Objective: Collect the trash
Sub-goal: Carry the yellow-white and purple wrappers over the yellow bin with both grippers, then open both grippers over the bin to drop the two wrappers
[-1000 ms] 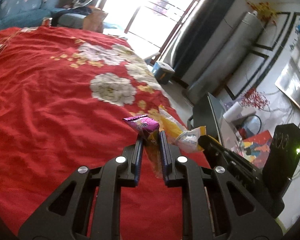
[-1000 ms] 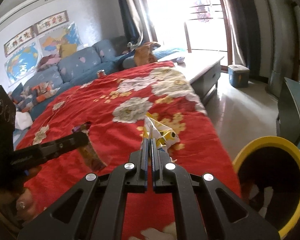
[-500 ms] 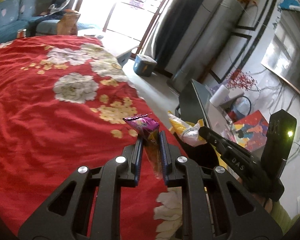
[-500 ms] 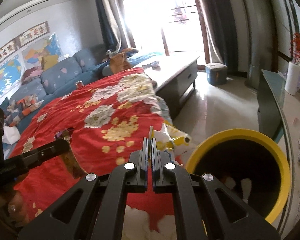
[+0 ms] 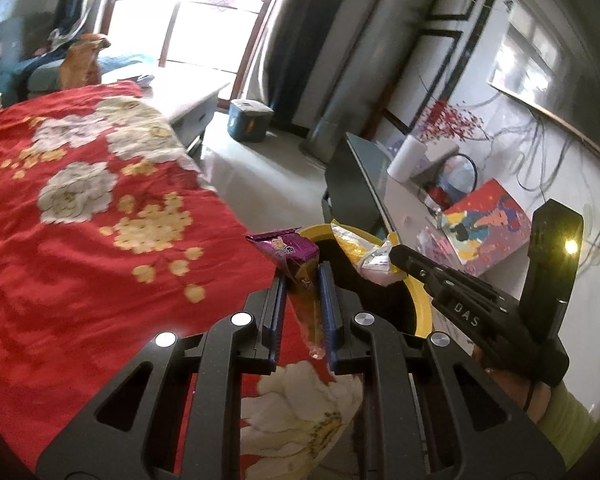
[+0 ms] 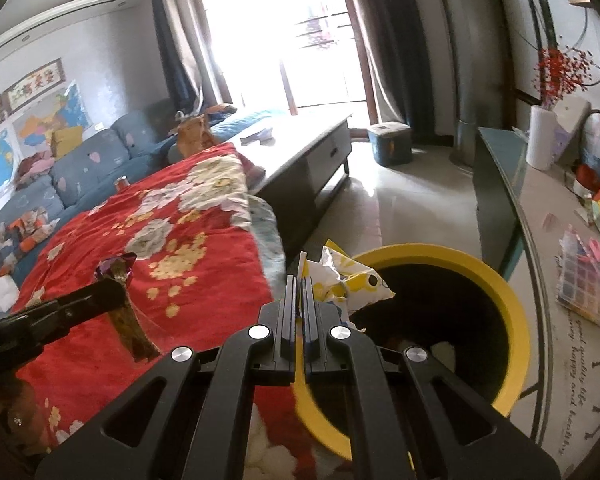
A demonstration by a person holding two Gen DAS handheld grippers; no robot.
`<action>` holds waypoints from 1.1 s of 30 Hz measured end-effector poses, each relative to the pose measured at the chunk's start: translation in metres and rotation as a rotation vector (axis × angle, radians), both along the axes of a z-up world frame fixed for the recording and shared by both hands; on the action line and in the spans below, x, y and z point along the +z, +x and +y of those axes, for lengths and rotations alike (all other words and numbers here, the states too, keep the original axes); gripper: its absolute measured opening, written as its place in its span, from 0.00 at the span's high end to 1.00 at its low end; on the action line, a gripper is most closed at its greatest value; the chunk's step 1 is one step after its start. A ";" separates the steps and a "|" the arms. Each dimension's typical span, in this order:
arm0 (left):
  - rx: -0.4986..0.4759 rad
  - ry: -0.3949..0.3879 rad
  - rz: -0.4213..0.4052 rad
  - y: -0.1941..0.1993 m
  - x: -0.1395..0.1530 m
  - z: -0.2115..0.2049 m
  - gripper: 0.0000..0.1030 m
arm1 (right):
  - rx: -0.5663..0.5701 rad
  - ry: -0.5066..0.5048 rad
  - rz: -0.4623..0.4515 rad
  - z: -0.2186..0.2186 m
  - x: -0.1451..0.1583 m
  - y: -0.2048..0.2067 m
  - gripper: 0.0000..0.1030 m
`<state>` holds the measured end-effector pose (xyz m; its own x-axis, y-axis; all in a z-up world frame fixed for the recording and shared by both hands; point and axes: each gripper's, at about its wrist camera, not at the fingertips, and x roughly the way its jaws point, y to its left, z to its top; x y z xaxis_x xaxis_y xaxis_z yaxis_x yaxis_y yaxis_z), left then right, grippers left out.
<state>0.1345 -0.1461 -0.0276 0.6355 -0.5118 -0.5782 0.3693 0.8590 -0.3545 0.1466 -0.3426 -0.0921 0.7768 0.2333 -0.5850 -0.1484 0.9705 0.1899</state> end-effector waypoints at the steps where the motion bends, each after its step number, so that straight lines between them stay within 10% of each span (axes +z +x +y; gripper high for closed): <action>1: -0.013 0.000 -0.006 0.000 0.000 -0.005 0.89 | -0.007 0.002 0.000 -0.004 0.000 -0.001 0.97; 33: -0.229 0.161 0.007 0.029 -0.034 -0.113 0.89 | -0.120 0.103 0.132 -0.078 -0.044 -0.012 0.97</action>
